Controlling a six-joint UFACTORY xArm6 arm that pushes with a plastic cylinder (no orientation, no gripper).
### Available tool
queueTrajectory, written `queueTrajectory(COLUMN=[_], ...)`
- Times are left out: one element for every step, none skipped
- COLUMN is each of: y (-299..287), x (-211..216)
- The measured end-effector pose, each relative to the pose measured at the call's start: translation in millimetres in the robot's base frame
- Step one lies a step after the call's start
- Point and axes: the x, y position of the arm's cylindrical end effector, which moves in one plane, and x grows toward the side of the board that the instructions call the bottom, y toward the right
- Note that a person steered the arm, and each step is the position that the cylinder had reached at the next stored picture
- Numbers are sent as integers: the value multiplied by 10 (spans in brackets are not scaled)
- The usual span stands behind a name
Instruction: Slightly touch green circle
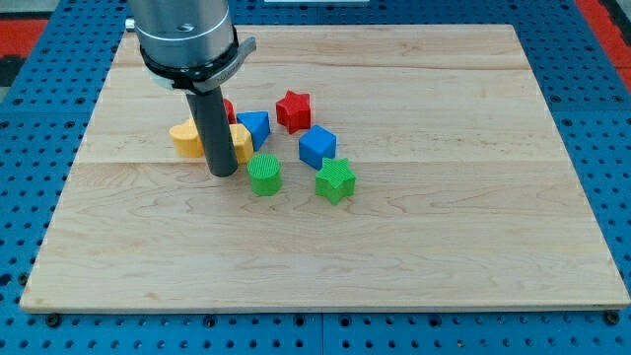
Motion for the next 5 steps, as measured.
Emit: queueTrajectory(y=[-28,-57,-57,-56,92], x=[0,0,0,58,231])
